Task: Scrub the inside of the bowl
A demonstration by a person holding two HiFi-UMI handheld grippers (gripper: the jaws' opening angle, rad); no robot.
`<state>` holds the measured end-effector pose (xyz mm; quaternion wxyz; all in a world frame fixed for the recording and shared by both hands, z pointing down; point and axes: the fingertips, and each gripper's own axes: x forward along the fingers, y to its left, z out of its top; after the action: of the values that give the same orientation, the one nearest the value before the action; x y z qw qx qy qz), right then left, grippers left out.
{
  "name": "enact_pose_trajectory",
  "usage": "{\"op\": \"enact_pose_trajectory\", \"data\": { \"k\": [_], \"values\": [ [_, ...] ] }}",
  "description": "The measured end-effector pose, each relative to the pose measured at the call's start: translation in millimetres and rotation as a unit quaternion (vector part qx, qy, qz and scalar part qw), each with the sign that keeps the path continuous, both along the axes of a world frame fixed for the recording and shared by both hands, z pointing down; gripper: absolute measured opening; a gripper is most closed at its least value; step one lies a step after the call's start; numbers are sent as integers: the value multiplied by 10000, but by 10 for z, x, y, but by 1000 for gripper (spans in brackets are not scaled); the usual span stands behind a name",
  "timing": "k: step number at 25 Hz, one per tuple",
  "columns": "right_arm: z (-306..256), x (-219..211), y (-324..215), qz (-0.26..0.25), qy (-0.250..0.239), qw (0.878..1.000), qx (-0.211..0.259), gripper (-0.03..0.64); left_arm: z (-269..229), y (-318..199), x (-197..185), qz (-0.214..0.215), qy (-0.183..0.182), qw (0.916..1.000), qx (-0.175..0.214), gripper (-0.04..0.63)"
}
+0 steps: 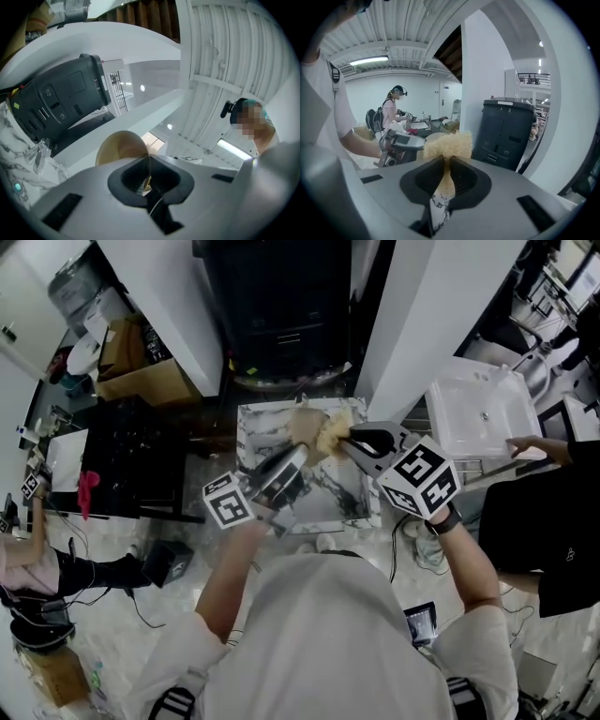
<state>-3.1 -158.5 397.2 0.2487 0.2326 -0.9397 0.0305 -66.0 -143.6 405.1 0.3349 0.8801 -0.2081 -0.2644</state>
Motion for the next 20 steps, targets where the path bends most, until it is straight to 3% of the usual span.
{"op": "enact_pose_trajectory", "data": {
  "k": [6, 10, 16, 20],
  "values": [
    [-44, 220, -361, 481, 2, 9988, 131, 49, -20, 205, 264, 391, -44, 9992, 66, 20],
    [199, 391, -463, 711, 163, 9973, -44, 49, -105, 222, 206, 302, 256, 9992, 63, 20],
    [328, 376, -240, 495, 242, 9983, -203, 49, -143, 103, 55, -40, 309, 9995, 54, 20],
    [211, 257, -69, 207, 283, 9994, -13, 49, -96, 66, 64, -120, 196, 9997, 45, 21]
  ]
}}
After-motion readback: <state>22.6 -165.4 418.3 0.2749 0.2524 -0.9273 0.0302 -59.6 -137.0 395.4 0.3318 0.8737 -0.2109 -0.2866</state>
